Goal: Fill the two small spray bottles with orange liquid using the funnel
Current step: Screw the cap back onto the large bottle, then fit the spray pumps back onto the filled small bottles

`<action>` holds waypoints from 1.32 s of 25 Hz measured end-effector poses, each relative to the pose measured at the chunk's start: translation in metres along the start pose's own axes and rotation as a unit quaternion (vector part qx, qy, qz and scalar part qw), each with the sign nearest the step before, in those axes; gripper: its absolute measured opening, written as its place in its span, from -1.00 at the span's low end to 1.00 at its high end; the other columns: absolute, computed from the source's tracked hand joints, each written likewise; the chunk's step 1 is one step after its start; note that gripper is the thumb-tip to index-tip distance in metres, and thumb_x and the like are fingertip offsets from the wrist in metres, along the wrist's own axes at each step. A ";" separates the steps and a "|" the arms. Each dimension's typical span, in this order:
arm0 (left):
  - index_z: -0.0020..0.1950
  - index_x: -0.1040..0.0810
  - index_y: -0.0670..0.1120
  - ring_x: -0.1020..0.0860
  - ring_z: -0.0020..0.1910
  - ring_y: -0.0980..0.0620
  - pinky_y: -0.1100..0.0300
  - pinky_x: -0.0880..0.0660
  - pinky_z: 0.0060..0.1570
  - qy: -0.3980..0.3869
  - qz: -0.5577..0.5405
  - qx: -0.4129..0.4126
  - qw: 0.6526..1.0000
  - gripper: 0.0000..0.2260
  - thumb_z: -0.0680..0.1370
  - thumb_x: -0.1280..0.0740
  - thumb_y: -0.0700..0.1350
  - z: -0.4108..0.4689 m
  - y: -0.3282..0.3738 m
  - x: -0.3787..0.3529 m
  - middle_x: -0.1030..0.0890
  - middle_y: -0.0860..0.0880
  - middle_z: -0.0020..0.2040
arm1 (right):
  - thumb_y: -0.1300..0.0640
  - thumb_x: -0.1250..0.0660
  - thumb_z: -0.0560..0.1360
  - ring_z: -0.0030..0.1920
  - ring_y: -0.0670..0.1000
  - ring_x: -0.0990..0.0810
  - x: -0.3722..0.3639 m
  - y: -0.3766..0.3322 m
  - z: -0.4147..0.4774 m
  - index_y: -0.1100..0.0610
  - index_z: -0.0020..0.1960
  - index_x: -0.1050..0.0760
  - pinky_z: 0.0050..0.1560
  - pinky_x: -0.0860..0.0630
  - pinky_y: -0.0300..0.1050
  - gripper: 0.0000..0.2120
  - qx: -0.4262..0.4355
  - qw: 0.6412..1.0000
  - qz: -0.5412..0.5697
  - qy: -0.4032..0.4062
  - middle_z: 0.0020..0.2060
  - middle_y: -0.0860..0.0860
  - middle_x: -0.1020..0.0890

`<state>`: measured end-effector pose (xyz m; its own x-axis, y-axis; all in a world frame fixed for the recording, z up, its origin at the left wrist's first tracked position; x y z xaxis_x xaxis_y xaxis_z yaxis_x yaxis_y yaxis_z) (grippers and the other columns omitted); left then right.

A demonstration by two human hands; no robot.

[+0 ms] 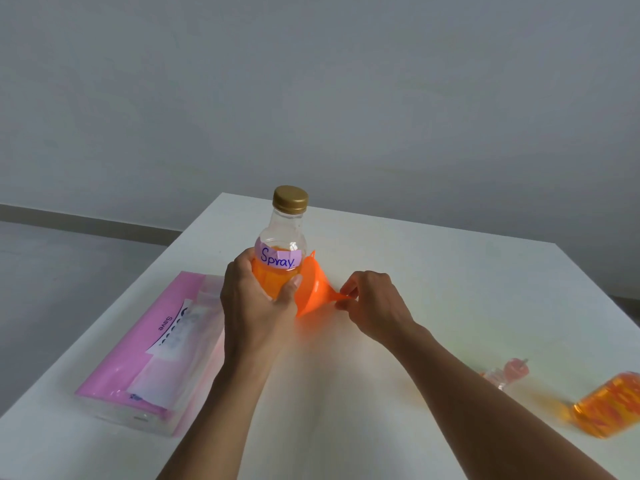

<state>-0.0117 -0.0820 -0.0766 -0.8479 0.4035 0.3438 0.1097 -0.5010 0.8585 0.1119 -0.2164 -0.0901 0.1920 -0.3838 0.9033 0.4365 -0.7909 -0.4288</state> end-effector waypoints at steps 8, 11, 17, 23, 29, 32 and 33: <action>0.37 -0.41 -0.13 -0.50 0.17 -0.04 0.17 -0.46 0.08 0.017 -0.001 0.005 1.000 -0.39 0.39 -0.54 -0.03 0.001 -0.005 -0.013 -0.54 -0.09 0.24 | 0.12 -0.27 0.62 -0.12 0.14 -0.61 -0.007 0.007 -0.010 0.15 0.03 -0.69 -0.15 -0.59 -0.06 -0.78 -0.019 0.998 -0.010 0.051 -0.06 0.07 -0.65; 0.37 -0.41 -0.12 -0.51 0.18 -0.04 0.20 -0.43 0.07 0.013 -0.010 0.014 1.000 -0.37 0.38 -0.55 -0.01 0.002 -0.008 -0.018 -0.54 -0.09 0.25 | 0.07 -0.22 0.63 -0.17 0.15 -0.57 -0.015 0.008 -0.013 0.16 -0.11 -0.68 -0.19 -0.59 -0.02 -0.69 -0.014 0.997 -0.016 0.075 -0.14 0.07 -0.60; 0.42 -0.36 -0.04 -0.53 0.22 -0.06 0.14 -0.46 0.09 -0.019 -0.022 0.015 0.999 -0.34 0.40 -0.50 0.10 0.005 -0.020 -0.025 -0.54 -0.05 0.29 | -0.01 -0.17 0.66 -0.04 0.13 -0.57 -0.021 0.009 -0.018 0.19 0.02 -0.67 -0.06 -0.62 0.08 -0.63 -0.011 0.996 -0.023 0.091 -0.01 0.08 -0.56; 0.53 -0.18 -0.09 -0.33 0.43 -0.06 0.17 -0.29 0.27 -0.043 0.003 -0.029 0.999 -0.17 0.40 -0.51 0.10 -0.001 -0.010 -0.008 -0.35 -0.11 0.47 | 0.03 -0.27 0.62 0.07 0.08 -0.55 -0.013 0.009 -0.040 0.23 0.19 -0.61 0.04 -0.62 0.02 -0.69 -0.010 0.995 0.002 0.101 0.09 0.09 -0.55; 0.16 -0.52 -0.12 -0.41 0.10 -0.03 0.20 -0.40 0.10 0.024 0.006 -0.222 0.975 -0.74 0.50 -0.39 -0.08 -0.052 0.030 0.003 -0.49 -0.13 0.14 | 0.14 -0.27 0.63 0.16 0.05 -0.58 0.032 0.006 -0.095 0.14 0.37 -0.55 0.13 -0.55 -0.11 -0.67 0.058 0.988 0.021 0.142 0.18 0.05 -0.59; 0.12 -0.53 -0.06 -0.46 0.01 0.09 0.21 -0.48 0.01 -0.110 -0.015 -0.228 0.967 -0.84 0.54 -0.34 -0.17 -0.081 0.035 -0.011 -0.52 -0.02 0.05 | 0.20 -0.22 0.57 0.04 0.04 -0.62 0.072 0.022 -0.116 0.09 0.16 -0.64 0.02 -0.55 -0.07 -0.73 0.031 0.983 0.027 0.180 0.05 0.00 -0.64; 0.15 -0.52 -0.01 -0.46 0.00 0.13 0.31 -0.44 0.00 -0.169 -0.018 -0.208 0.963 -0.80 0.55 -0.34 -0.19 -0.092 0.036 -0.017 -0.52 0.02 0.06 | 0.22 -0.19 0.52 -0.06 0.06 -0.63 0.087 0.033 -0.124 0.12 -0.01 -0.64 -0.06 -0.59 -0.03 -0.75 0.014 0.978 0.040 0.202 -0.07 -0.01 -0.66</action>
<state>-0.0408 -0.1774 -0.0865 -0.6225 0.6167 0.4819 -0.1926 -0.7175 0.6694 0.0338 -0.3349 -0.0280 -0.1339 -0.6053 0.7847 0.4601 -0.7392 -0.4917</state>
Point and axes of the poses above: each hand's wrist, its own z-axis towards the middle knuckle, its own x-axis out of the back of the hand, y = z × x, the point moved 1 cm from there along z, towards the middle knuckle
